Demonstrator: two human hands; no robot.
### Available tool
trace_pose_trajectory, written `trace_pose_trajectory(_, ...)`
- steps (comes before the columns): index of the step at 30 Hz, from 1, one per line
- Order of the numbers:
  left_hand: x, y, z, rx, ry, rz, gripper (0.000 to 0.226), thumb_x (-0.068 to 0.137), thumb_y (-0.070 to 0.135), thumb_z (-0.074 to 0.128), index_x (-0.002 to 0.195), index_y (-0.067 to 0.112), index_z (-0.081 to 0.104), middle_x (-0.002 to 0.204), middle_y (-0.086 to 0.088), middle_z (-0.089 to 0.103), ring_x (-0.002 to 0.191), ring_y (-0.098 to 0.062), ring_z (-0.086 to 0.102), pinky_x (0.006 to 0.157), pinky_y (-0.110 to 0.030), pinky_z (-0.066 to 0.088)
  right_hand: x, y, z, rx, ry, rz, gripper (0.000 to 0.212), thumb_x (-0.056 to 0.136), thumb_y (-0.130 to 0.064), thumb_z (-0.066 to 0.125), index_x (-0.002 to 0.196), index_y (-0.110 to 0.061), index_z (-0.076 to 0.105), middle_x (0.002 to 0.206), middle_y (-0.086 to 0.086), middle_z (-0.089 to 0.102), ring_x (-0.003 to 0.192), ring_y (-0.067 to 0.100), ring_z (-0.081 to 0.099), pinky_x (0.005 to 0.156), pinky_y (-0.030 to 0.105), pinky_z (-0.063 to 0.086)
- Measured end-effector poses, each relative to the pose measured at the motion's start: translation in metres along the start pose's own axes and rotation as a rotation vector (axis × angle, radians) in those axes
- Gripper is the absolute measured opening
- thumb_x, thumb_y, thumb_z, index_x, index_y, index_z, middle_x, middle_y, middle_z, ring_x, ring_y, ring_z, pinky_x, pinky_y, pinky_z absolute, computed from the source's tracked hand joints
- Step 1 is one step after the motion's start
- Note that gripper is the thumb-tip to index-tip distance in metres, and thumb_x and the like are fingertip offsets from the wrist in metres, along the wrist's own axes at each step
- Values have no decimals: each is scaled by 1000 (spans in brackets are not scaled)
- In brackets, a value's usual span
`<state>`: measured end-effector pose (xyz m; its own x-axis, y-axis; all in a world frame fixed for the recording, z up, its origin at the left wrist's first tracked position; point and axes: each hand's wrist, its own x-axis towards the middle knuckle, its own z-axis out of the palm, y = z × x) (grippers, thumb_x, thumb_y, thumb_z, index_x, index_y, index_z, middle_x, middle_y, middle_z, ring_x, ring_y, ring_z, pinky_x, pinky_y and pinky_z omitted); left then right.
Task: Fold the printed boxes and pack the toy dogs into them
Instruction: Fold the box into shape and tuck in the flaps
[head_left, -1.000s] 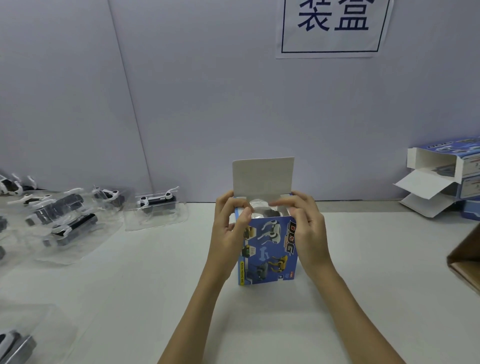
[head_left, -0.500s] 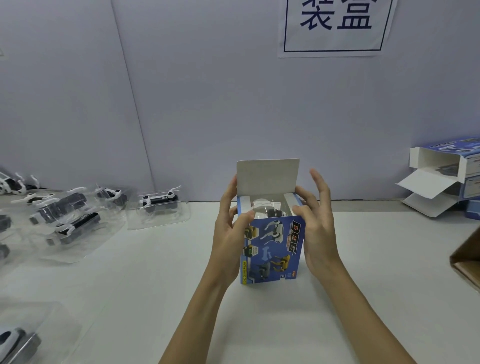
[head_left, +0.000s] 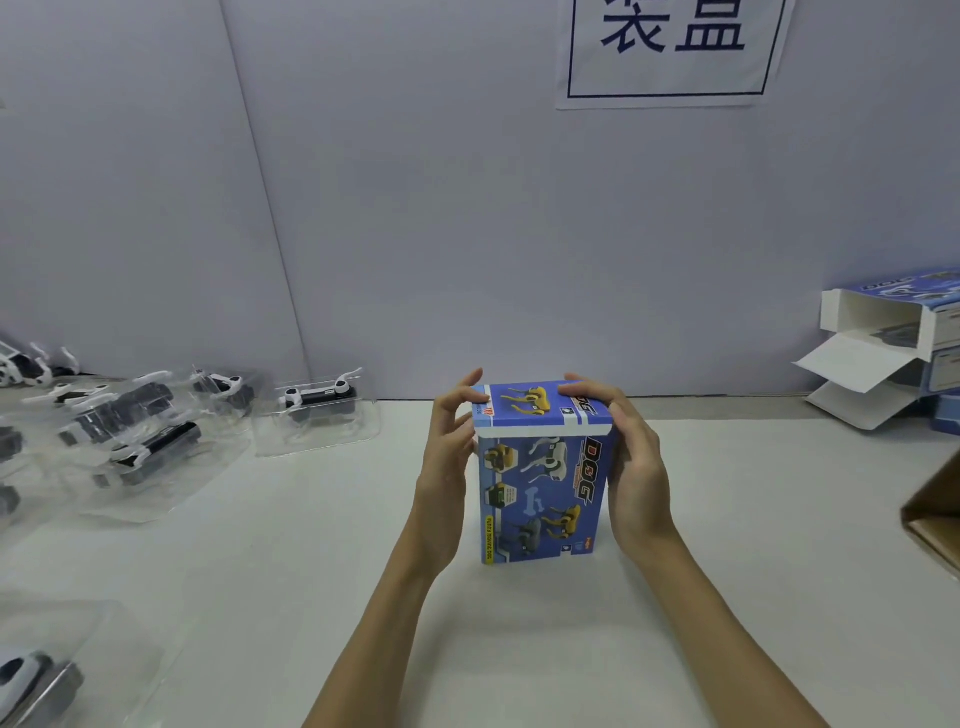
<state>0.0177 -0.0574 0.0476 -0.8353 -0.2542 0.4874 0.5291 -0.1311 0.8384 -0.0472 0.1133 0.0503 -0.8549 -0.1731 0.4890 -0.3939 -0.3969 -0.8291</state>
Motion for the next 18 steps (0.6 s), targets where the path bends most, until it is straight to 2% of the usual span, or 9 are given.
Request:
trace_pose_trajectory(2, -2, -2, 0, -39, 21, -12, 27, 99, 34, 42, 112, 32, 66, 158, 10, 46, 144, -28, 47, 113, -57, 38, -2, -1, -1, -1, -20, 0, 47, 104, -38, 32, 122, -11, 66, 132, 5, 68, 110, 28, 71, 78, 30, 61)
trace_pose_trajectory(3, -3, -2, 2, -32, 38, -13, 29, 101, 36, 39, 112, 32, 65, 155, 8, 50, 141, -30, 51, 111, -59, 38, -3, -1, 0, 2, -25, 5, 51, 105, -44, 31, 123, -11, 66, 126, 8, 71, 106, 28, 72, 77, 30, 61)
trace_pose_trajectory(6, -4, -1, 8, 68, 46, -14, 28, 101, 54, 45, 118, 33, 54, 139, 2, 61, 118, -28, 68, 91, -45, 58, -5, -5, 5, 10, -29, 10, 56, 103, -60, 33, 120, -19, 67, 113, 8, 75, 98, 27, 76, 72, 28, 61)
trace_pose_trajectory(7, -4, -1, 9, 85, 46, -16, 30, 99, 56, 51, 119, 33, 52, 134, 2, 63, 115, -29, 70, 88, -45, 60, -5, -5, 7, -1, -34, 0, 52, 102, -61, 36, 119, -22, 67, 113, 8, 75, 97, 26, 76, 70, 27, 61)
trace_pose_trajectory(9, -3, -3, 9, 100, 51, -8, 36, 96, 57, 58, 121, 32, 51, 129, 3, 65, 118, -33, 68, 93, -54, 57, -5, -5, 10, -54, -52, -22, 39, 103, -56, 45, 119, -26, 64, 115, 7, 73, 99, 27, 76, 68, 29, 61)
trace_pose_trajectory(11, -3, -4, 8, 129, 52, 16, 40, 96, 60, 58, 123, 31, 51, 129, 4, 65, 120, -32, 67, 95, -57, 56, -5, -2, 9, -93, -72, -15, 33, 103, -50, 52, 124, -26, 59, 118, 4, 72, 103, 28, 75, 65, 31, 63)
trace_pose_trajectory(13, -4, -4, 10, 191, 55, 53, 44, 96, 65, 55, 125, 33, 50, 129, 7, 66, 116, -25, 69, 91, -53, 59, -4, 2, 6, -119, -83, 2, 32, 103, -45, 54, 129, -27, 55, 120, 2, 71, 104, 28, 75, 64, 31, 63)
trace_pose_trajectory(18, -4, -9, 13, 258, 85, 95, 49, 98, 69, 47, 130, 32, 46, 135, 12, 62, 113, -27, 70, 82, -66, 59, -3, 2, 4, -199, -53, -13, 27, 100, -44, 54, 126, -35, 58, 119, -5, 72, 105, 22, 75, 62, 27, 62)
